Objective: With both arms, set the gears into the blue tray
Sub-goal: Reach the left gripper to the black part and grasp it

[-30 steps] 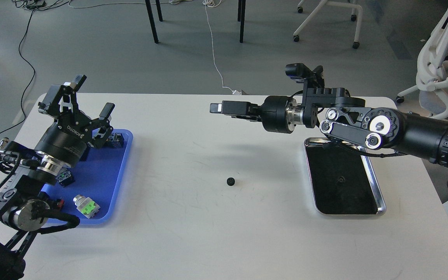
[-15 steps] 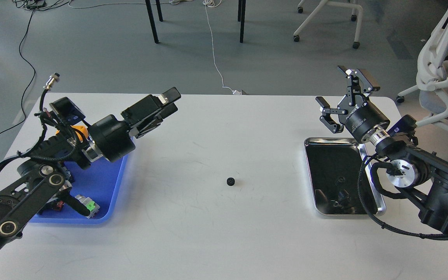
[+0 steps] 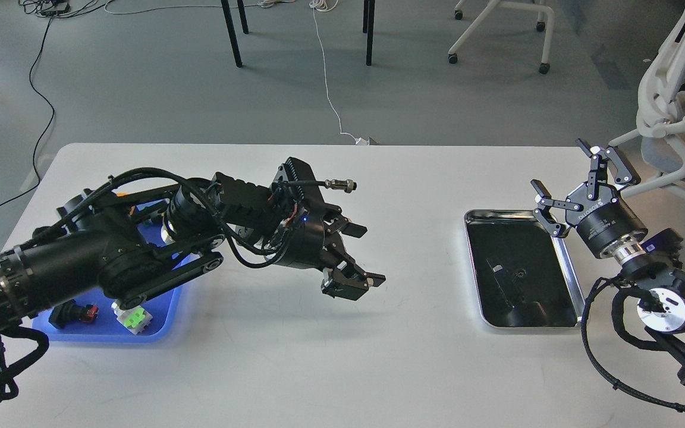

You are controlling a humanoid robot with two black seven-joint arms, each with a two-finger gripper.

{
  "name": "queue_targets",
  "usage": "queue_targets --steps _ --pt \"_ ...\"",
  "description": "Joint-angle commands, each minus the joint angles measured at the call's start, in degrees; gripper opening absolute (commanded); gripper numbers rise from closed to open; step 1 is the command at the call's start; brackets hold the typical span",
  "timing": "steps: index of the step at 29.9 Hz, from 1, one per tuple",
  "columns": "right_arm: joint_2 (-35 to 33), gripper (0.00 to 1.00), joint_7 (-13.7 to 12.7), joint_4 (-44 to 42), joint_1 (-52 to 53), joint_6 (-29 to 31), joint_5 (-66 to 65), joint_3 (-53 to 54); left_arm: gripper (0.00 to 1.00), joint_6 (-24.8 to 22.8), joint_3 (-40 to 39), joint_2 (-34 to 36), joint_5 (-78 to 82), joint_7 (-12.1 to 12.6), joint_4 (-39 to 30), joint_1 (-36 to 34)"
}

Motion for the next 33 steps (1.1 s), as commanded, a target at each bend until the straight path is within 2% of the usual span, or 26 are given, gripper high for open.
queue_targets --steps 1,8,17,21,33 --pt "-0.73 0.99 -0.01 0.34 -0.04 -0.08 -0.01 0.04 0.92 0.05 0.44 -2.76 0.19 0.01 5.90 -0.47" --pt "-0.91 0.99 -0.01 0.34 -0.13 -0.08 -0.01 0.04 0.87 -0.04 5.09 -3.11 0.19 0.01 7.23 -1.09" --pt "-0.91 0.99 -0.01 0.25 -0.21 -0.08 -0.01 0.04 0.82 0.05 5.27 -5.31 0.19 0.01 12.94 -0.73" --pt "-0.91 0.99 -0.01 0.25 -0.21 -0.08 -0.01 0.04 0.80 0.13 8.08 -6.01 0.19 0.01 13.65 -0.91" --pt "-0.91 0.99 -0.01 0.25 -0.57 0.01 -0.01 0.04 0.74 0.31 8.35 -9.97 0.19 0.01 17.42 -1.09"
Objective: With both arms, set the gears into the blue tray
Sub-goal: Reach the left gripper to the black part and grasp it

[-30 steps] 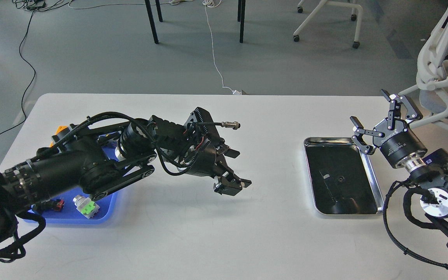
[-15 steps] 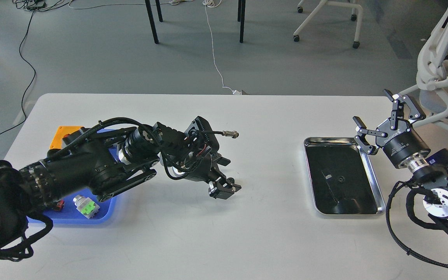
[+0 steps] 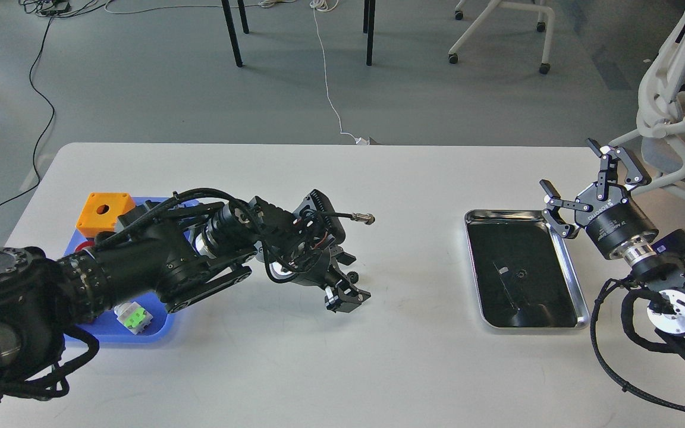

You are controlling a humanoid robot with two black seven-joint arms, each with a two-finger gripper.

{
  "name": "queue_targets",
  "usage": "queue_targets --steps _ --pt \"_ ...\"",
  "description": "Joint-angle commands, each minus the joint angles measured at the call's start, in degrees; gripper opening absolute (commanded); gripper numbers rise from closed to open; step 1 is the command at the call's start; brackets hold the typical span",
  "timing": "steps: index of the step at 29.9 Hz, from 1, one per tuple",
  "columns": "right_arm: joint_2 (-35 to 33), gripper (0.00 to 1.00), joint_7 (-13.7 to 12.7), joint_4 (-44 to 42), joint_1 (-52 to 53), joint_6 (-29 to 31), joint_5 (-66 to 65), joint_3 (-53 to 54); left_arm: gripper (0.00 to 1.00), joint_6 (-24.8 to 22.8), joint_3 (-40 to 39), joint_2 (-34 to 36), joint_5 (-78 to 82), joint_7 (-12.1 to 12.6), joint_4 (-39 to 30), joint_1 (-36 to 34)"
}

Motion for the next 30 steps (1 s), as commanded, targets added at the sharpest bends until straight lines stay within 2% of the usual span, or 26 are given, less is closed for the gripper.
queue_targets --steps 1,9,12,15,18,22,30 --pt "0.00 0.99 0.00 0.00 -0.02 0.08 0.00 0.00 0.74 0.15 0.09 -1.28 -0.01 0.00 1.51 -0.03" --pt "0.00 0.99 0.00 0.09 -0.11 0.08 0.00 0.00 0.70 0.23 0.09 -1.20 -0.01 0.00 2.65 0.23" --pt "0.00 0.99 0.00 0.00 -0.11 0.08 0.00 0.00 0.60 0.23 0.09 -0.94 -0.01 0.00 2.66 0.24" --pt "0.00 0.99 0.00 0.09 -0.11 0.08 0.00 0.00 0.58 0.23 0.09 -0.76 -0.01 0.00 2.66 0.32" --pt "0.00 0.99 0.00 0.09 -0.20 0.08 0.00 0.00 0.48 0.23 0.09 -0.41 -0.01 0.00 2.66 0.41" --pt "0.00 0.99 0.00 0.09 -0.46 0.08 0.00 0.00 0.40 0.23 0.09 -0.32 -0.01 0.00 2.66 0.50" --pt "0.00 0.99 0.00 0.09 -0.81 0.08 0.00 0.08 0.39 0.23 0.09 -0.76 -0.01 0.00 2.66 0.50"
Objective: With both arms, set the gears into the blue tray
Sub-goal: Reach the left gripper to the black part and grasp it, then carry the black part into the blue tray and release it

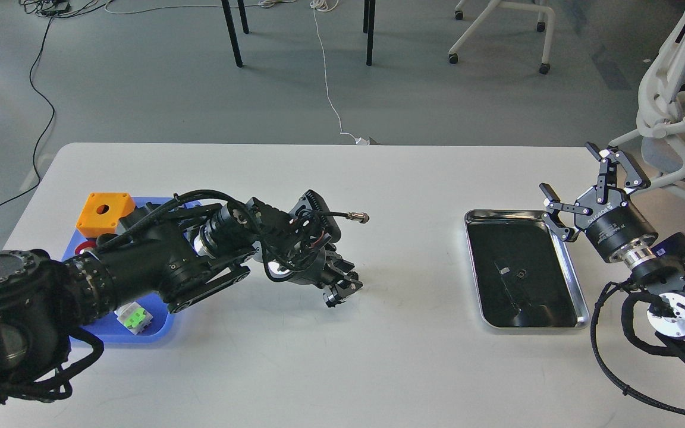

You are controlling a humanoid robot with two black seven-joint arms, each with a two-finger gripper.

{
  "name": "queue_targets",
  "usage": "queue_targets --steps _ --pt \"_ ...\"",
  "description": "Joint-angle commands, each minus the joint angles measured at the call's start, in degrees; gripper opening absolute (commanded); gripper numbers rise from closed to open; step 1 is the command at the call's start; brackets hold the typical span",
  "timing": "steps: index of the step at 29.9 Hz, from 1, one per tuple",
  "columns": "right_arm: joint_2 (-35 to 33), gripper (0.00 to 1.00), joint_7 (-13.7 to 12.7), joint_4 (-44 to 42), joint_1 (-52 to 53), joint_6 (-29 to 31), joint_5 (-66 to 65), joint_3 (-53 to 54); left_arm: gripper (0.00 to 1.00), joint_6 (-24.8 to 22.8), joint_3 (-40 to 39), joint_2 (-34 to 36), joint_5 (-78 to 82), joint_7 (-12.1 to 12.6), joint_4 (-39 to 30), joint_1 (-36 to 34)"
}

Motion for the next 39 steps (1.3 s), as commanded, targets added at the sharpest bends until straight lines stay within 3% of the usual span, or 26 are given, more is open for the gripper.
queue_targets --steps 1,9,17,29,39 --pt "0.00 0.99 0.00 0.00 -0.18 0.00 -0.03 0.09 0.38 -0.01 0.00 -0.16 0.00 0.00 0.00 0.00" --pt "0.00 0.99 0.00 0.00 -0.26 0.00 -0.03 0.09 0.21 -0.01 0.00 -0.25 0.00 0.00 -0.09 0.00" --pt "0.00 0.99 0.00 0.00 -0.26 0.00 -0.03 0.09 0.20 -0.18 -0.27 1.94 0.00 0.00 -3.60 -0.96" --pt "0.00 0.99 0.00 0.26 -0.70 0.00 -0.03 0.00 0.20 -0.36 -0.62 27.15 0.00 0.00 -24.52 -1.31" --pt "0.00 0.99 0.00 0.35 -0.70 0.00 -0.20 -0.09 0.16 0.08 -0.09 41.23 0.00 0.00 -23.83 -0.52"
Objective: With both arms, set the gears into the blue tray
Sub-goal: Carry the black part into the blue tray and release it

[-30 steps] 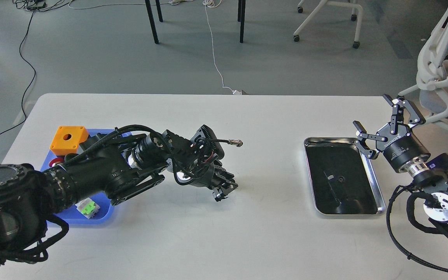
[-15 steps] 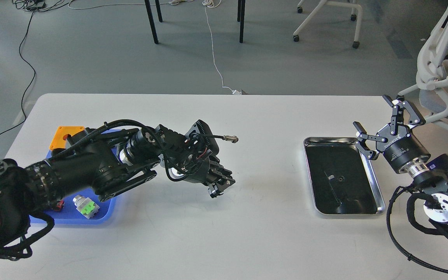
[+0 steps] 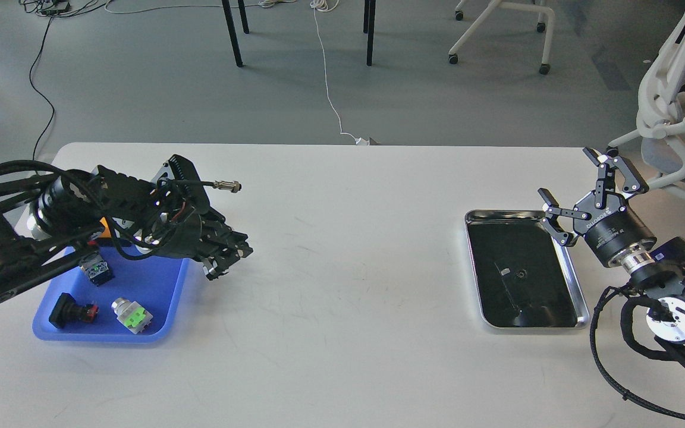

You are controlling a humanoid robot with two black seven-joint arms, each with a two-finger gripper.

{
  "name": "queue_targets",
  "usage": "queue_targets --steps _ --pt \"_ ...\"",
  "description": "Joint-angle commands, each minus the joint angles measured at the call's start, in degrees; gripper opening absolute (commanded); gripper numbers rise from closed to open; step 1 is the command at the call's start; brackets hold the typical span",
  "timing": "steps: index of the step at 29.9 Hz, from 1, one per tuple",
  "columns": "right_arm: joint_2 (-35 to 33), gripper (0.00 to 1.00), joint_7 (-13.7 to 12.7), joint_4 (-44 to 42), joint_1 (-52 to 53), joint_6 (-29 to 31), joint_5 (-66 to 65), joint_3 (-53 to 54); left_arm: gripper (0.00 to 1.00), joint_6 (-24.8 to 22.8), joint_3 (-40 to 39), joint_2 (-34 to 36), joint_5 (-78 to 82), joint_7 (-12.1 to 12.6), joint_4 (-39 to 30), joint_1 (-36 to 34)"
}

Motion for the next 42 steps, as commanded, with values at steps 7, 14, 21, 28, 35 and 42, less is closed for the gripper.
queue_targets --steps 7,14,21,28,35,42 --pt "-0.07 0.99 0.00 0.10 0.01 0.00 -0.17 -0.12 0.16 1.09 0.23 5.37 0.00 0.00 4.33 2.94" --pt "-0.07 0.99 0.00 0.10 -0.43 0.00 -0.25 -0.12 0.17 1.18 0.23 5.46 0.00 0.00 5.74 5.49" --pt "-0.07 0.99 0.00 0.10 -0.79 0.00 -0.25 -0.03 0.19 1.09 0.23 5.11 0.00 0.00 8.37 5.93" --pt "-0.07 0.99 0.00 0.18 -0.79 0.00 -0.25 0.06 0.20 1.09 0.06 5.11 0.00 0.00 9.08 7.86" --pt "-0.07 0.99 0.00 0.18 -0.79 0.00 -0.34 0.06 0.24 1.18 -0.12 4.94 0.00 0.00 8.90 7.86" --pt "-0.07 0.99 0.00 1.06 -0.79 0.00 -0.25 0.50 0.28 1.09 -0.12 5.20 0.00 0.00 8.20 8.83"
